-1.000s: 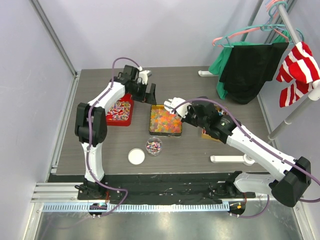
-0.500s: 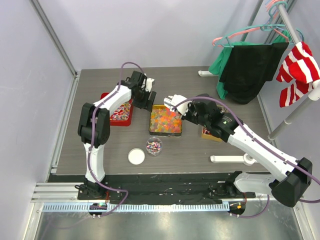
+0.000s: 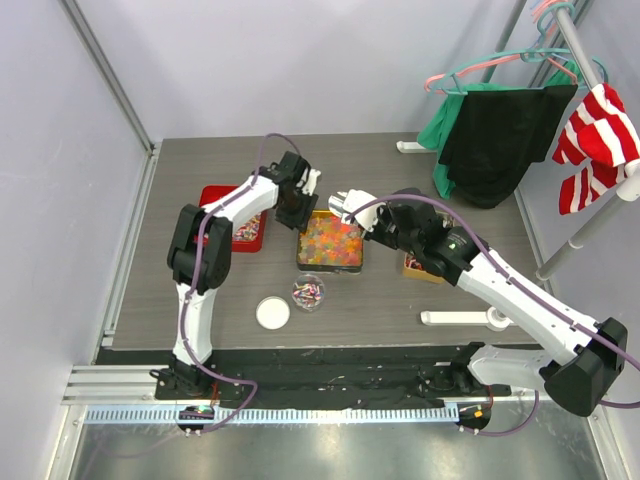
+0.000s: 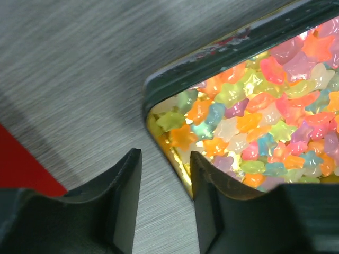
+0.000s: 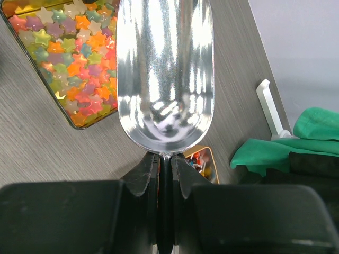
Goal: Pack the candies
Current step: Scoop the fake candies from the storage box.
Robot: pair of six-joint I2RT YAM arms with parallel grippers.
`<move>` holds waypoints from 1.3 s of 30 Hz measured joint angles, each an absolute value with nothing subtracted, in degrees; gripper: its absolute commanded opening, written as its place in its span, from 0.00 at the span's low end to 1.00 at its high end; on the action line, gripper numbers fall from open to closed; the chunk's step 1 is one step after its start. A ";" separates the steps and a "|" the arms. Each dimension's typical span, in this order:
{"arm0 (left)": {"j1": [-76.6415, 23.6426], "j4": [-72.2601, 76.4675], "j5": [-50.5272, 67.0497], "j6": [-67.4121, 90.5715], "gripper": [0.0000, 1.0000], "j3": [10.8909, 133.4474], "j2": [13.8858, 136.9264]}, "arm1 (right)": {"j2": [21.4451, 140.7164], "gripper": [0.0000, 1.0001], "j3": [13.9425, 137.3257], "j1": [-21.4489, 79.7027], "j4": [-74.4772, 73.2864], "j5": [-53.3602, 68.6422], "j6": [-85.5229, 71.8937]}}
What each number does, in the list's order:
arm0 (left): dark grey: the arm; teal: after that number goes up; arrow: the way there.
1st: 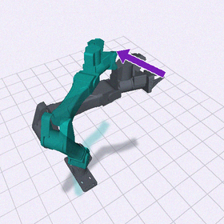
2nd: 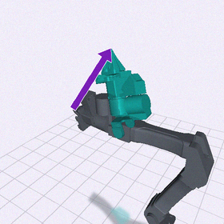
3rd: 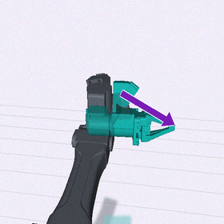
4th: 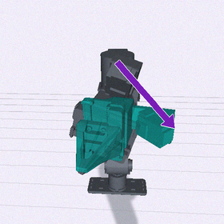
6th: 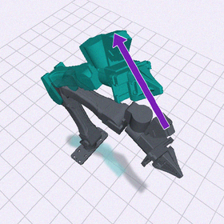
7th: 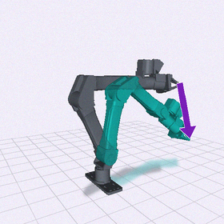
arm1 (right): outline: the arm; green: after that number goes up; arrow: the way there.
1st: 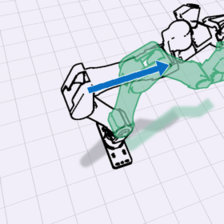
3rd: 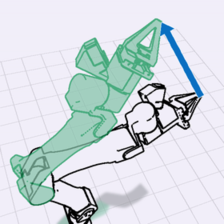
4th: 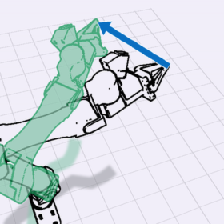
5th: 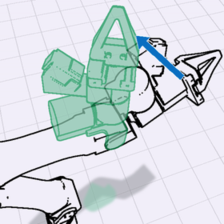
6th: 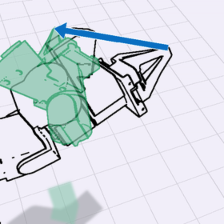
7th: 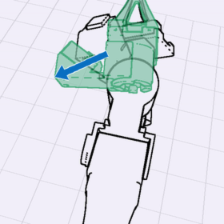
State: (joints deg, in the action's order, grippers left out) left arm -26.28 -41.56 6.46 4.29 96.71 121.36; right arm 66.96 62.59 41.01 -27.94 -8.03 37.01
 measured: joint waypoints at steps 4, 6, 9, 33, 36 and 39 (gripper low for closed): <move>-27.22 -42.59 5.06 4.67 0.16 97.17 122.30 | 66.72 0.01 62.59 41.01 -27.97 -8.03 37.04; -27.22 -42.50 3.99 5.02 0.15 97.41 122.43 | 66.63 0.01 62.59 41.01 -27.97 -8.01 37.06; -27.20 -43.05 2.52 4.89 0.13 97.69 122.93 | 66.63 0.01 62.59 41.01 -27.97 -8.01 37.17; -26.81 -47.20 -8.01 3.99 0.00 116.51 135.28 | 78.41 0.01 66.81 41.15 -27.79 -8.47 38.04; -26.81 -45.60 -8.19 4.01 0.00 115.37 134.98 | 84.25 0.01 69.95 41.15 -28.80 -9.21 38.89; -26.81 -42.26 -8.56 4.01 0.00 111.42 132.55 | 90.08 0.01 74.13 41.15 -31.18 -9.98 39.77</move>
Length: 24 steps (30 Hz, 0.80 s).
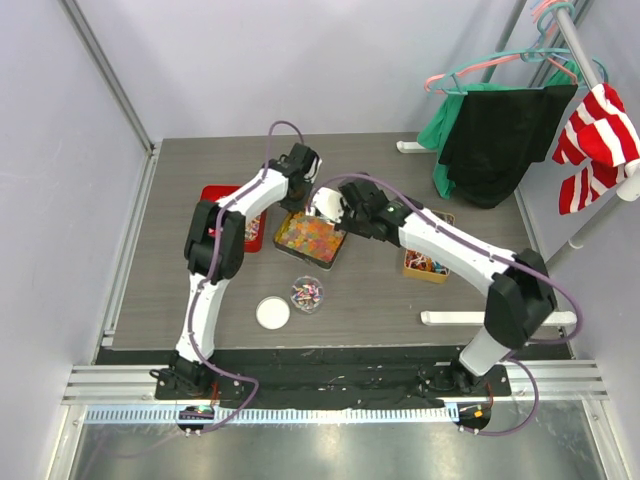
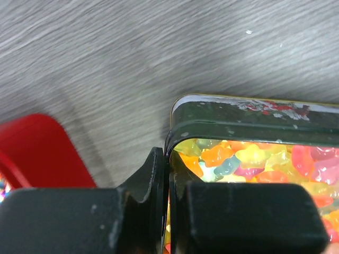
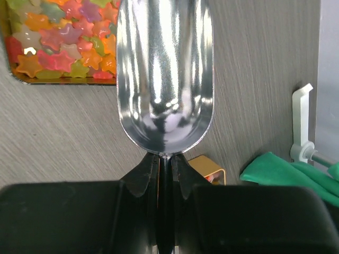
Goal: Pack the candies
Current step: Scoop the fake candies from the storage box.
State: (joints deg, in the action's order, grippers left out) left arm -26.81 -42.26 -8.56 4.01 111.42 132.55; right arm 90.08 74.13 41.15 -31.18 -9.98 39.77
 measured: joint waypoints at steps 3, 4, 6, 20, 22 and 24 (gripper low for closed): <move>-26.70 -38.54 -9.58 4.08 0.00 106.26 128.84 | 94.11 0.01 77.95 41.15 -34.06 -10.52 40.91; -26.63 -37.10 -9.87 4.10 0.00 104.51 127.44 | 94.85 0.01 79.20 41.15 -35.44 -10.72 41.36; -26.44 -33.74 -10.44 4.16 0.00 101.23 124.77 | 95.74 0.01 81.62 41.23 -37.91 -11.55 42.24; -25.34 -20.38 -13.13 5.76 0.00 94.21 117.36 | 105.73 0.01 95.26 45.30 -51.57 -24.23 48.86; -25.34 -20.32 -13.08 5.76 0.00 94.08 117.36 | 107.74 0.01 95.59 45.98 -52.47 -26.72 49.87; -25.34 -20.40 -12.86 5.78 0.00 94.08 117.36 | 109.91 0.01 96.20 46.63 -53.01 -29.67 51.03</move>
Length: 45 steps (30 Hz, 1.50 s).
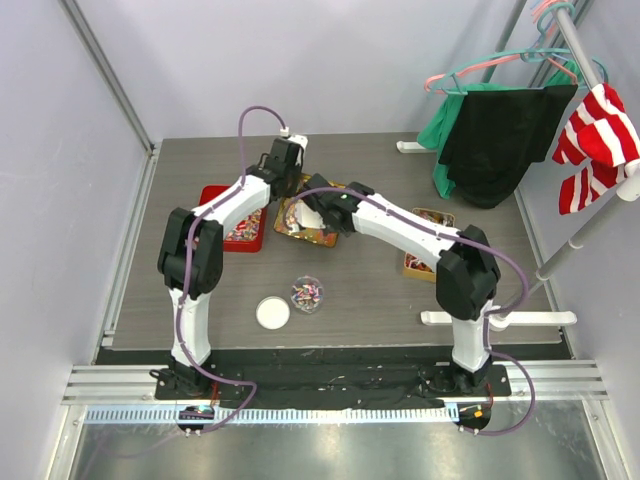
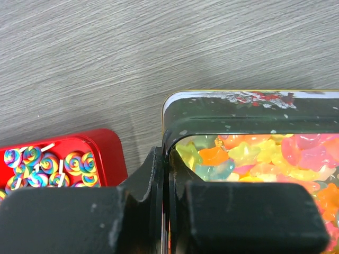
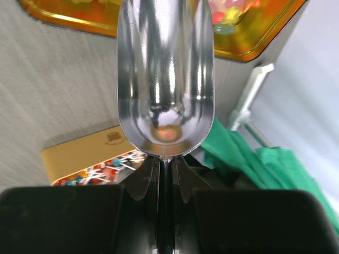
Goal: Pack the candies
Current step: Scoop the fake candies from the storage box.
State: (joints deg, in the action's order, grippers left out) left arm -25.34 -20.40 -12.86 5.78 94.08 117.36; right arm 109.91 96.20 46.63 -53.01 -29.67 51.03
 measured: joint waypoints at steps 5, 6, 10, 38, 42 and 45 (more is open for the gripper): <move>-25.36 -20.40 -12.23 6.02 0.00 94.08 117.36 | 113.06 0.01 98.13 48.88 -51.77 -36.71 54.72; -25.36 -20.43 -12.03 6.00 0.00 94.08 117.36 | 113.47 0.01 98.26 49.34 -51.48 -38.13 55.55; -25.43 -20.75 -11.68 6.00 0.00 94.08 117.36 | 116.09 0.01 99.50 50.72 -50.78 -42.59 58.43; -25.43 -22.09 -11.73 6.04 0.00 94.08 117.38 | 120.01 0.01 102.78 53.52 -55.35 -34.79 59.83; -25.43 -22.04 -11.40 6.13 0.00 94.11 117.38 | 120.05 0.01 102.30 53.52 -53.89 -32.86 56.75; -25.36 -22.11 -11.40 6.63 0.00 94.11 117.38 | 120.11 0.01 102.15 53.52 -51.90 -31.40 53.52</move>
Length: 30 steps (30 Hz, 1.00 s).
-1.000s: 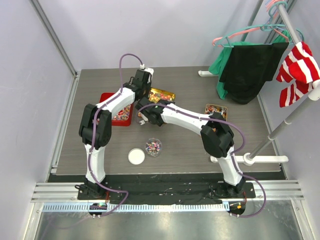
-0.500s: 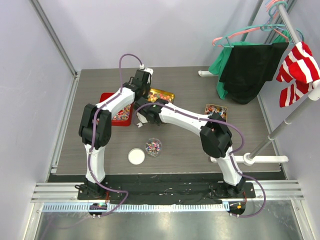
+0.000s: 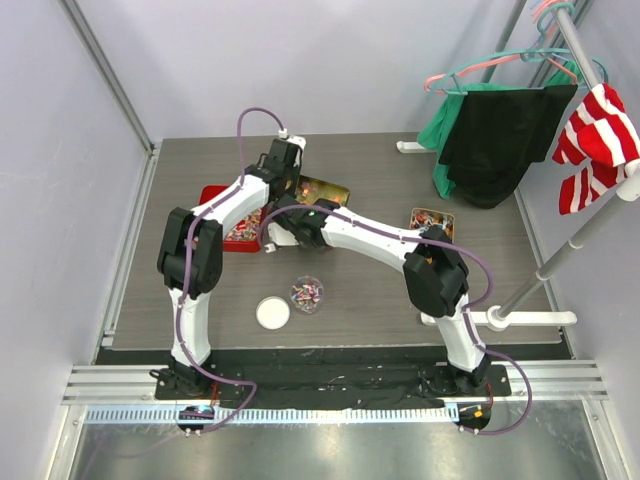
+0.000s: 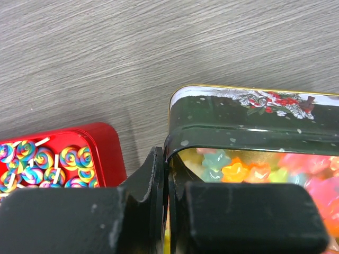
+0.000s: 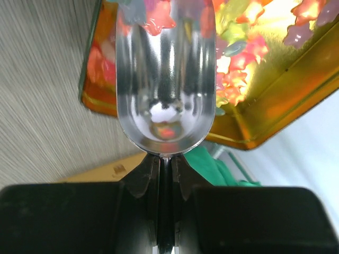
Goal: Pack the candies
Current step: Scoop the fake candies from the storage box.
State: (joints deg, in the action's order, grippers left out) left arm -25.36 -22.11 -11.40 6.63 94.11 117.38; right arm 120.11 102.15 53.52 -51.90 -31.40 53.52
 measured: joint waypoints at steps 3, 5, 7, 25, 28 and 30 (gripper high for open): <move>-25.36 -22.22 -11.46 7.09 0.00 94.11 117.38 | 120.49 0.01 101.91 53.49 -49.34 -30.35 49.91; -25.36 -22.46 -11.46 7.42 0.00 94.11 117.38 | 121.10 0.01 101.89 53.49 -47.53 -30.28 47.55; -25.36 -22.72 -11.44 7.77 0.00 94.11 117.38 | 121.62 0.01 101.23 53.52 -45.34 -30.44 45.65; -24.99 -25.89 -12.88 10.09 0.00 95.20 117.60 | 124.53 0.01 97.27 54.24 -37.76 -34.96 35.70; -24.97 -26.06 -13.04 10.09 0.00 95.46 117.67 | 124.53 0.01 96.84 54.22 -36.88 -34.98 34.54; -24.97 -26.06 -13.23 10.09 0.00 95.46 117.82 | 124.38 0.01 96.27 54.24 -36.21 -34.79 33.63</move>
